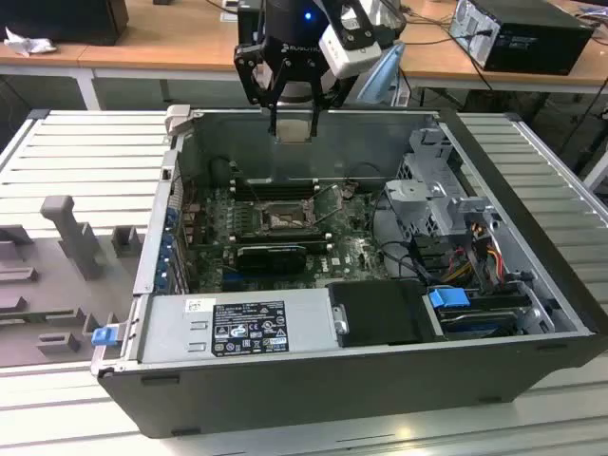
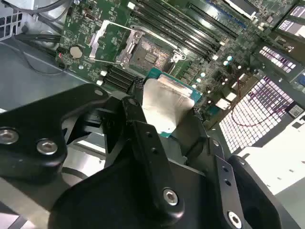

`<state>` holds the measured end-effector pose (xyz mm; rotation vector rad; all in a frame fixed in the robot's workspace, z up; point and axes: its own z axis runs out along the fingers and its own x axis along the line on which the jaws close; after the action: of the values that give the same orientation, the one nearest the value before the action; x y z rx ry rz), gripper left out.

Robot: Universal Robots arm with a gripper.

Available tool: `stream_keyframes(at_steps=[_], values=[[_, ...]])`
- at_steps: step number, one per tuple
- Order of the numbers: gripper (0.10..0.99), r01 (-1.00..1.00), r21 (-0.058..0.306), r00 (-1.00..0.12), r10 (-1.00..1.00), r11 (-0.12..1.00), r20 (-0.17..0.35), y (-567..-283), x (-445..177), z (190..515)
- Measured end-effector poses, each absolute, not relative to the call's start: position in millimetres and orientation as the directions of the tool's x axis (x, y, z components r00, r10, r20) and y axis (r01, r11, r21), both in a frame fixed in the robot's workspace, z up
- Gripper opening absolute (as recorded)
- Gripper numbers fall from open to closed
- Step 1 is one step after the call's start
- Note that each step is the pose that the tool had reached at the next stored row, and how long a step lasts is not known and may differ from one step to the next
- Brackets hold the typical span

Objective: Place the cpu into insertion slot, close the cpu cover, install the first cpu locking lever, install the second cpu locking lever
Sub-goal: 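Place the cpu into insertion slot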

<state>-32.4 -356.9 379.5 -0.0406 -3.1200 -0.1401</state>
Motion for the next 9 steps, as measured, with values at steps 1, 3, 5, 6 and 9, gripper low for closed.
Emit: stream_keyframes(at_steps=[1,3,5,6,9], values=[[0.529,0.047,0.089,-0.999,0.045,0.995,0.019,-356.9,-32.4,379.5],[0.529,0.092,0.088,-0.996,0.091,0.992,0.019,-356.9,-32.4,379.3],[0.529,0.094,0.087,-0.996,0.092,0.992,0.020,-357.0,-32.4,376.9],[0.529,0.094,0.087,-0.995,0.093,0.992,0.021,-357.0,-32.4,375.8],[0.529,0.118,0.086,-0.993,0.117,0.989,0.021,-357.1,-32.4,375.3]])
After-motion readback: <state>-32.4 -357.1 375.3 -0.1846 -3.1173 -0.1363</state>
